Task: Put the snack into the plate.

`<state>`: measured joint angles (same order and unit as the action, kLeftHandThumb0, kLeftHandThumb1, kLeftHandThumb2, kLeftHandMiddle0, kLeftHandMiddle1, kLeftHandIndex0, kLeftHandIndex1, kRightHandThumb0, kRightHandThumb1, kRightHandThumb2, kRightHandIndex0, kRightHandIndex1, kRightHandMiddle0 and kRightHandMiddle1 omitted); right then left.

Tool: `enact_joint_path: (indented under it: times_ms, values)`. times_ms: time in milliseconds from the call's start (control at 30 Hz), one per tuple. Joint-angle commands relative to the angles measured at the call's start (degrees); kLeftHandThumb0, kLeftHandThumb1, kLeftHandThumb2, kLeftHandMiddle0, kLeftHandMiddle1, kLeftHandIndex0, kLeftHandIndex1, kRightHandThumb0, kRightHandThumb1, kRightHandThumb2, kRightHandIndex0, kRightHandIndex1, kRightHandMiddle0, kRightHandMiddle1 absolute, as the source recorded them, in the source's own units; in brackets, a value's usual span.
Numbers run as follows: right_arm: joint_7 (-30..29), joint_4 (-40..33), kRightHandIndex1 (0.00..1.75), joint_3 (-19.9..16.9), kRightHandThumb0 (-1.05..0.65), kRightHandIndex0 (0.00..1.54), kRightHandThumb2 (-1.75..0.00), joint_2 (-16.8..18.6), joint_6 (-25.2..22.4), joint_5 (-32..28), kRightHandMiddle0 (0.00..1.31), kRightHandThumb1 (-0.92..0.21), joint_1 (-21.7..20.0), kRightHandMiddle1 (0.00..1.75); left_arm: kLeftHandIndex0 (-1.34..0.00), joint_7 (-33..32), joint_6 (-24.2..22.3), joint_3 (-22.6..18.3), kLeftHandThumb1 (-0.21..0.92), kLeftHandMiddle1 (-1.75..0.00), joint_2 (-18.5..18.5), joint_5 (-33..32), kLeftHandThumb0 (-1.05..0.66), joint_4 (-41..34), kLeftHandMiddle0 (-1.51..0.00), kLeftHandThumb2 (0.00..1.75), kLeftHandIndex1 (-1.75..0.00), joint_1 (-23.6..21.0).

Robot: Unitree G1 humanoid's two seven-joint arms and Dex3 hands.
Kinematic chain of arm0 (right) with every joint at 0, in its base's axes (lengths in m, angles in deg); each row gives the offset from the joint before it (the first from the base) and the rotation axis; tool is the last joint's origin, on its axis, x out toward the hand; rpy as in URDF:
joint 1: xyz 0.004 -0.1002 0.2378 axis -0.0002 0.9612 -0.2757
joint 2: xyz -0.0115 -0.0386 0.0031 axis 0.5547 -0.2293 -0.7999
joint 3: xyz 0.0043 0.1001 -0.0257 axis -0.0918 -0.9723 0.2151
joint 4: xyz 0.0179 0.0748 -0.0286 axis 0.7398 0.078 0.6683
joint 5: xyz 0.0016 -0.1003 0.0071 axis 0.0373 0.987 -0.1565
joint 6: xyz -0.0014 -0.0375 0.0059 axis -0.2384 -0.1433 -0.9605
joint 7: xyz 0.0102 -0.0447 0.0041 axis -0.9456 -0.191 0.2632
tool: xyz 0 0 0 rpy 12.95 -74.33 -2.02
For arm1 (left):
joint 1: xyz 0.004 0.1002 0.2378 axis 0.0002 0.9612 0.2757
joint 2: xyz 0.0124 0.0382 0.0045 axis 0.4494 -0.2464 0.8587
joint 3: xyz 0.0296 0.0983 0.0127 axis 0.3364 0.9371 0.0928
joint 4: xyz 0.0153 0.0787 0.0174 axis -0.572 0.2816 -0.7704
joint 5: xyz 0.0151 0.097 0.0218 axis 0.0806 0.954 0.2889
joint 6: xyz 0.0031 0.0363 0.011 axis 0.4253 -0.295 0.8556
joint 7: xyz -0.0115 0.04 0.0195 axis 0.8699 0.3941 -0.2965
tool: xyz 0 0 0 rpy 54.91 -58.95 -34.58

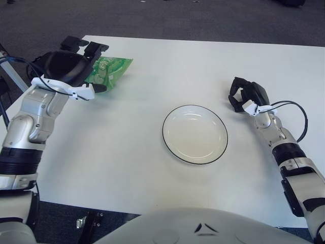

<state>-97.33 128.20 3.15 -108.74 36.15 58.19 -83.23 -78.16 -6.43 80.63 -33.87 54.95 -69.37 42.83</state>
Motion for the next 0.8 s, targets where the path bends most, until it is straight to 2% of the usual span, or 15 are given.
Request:
enact_joint_path:
  times_ms: [0,167,333,467,567,767]
  values:
    - [1.6,3.7,1.75,2.3,-0.52,1.3,-1.43,0.7,-2.0,2.4,0.69,-0.22,4.7,1.75,0.0,2.5,2.6,3.0,0.68,-0.01,2.6,-0.3,-1.01,6.0,0.0,0.44,-0.01,-6.5]
    - [1.5,4.0,1.75,2.4,-0.52,1.29,-1.42,0.5,-1.8,2.4,0.69,-0.23,4.7,1.75,0.0,1.9,8.6,8.2,0.74,0.0,2.7,0.9,-1.04,16.9,0.0,0.35,0.0,-14.3]
    - [1.6,4.2,1.75,2.5,-0.52,1.3,-1.42,0.5,-1.5,2.3,0.69,-0.23,4.6,1.75,0.0,3.5,11.2,10.1,0.79,0.0,2.0,-1.6,-1.05,21.5,0.0,0.31,0.0,-17.8]
    - [1.8,4.2,1.75,2.5,-0.52,1.3,-1.42,0.4,-1.5,2.1,0.69,-0.23,4.7,1.75,0.0,6.5,11.3,10.8,0.79,0.0,1.0,-4.4,-1.04,23.1,0.0,0.29,0.0,-19.6]
    - [1.9,4.0,1.75,2.6,-0.52,1.3,-1.42,0.3,-1.7,2.1,0.69,-0.23,4.8,1.75,0.0,6.1,14.0,14.6,0.79,0.0,-3.6,-4.3,-1.01,35.6,0.0,0.28,0.0,-25.3]
    - [1.8,3.5,1.75,2.7,-0.52,1.29,-1.42,0.1,-1.7,2.4,0.69,-0.23,5.2,1.75,0.0,3.5,18.9,17.6,0.78,0.0,-5.3,-3.9,-1.01,47.7,0.0,0.27,0.0,-30.6]
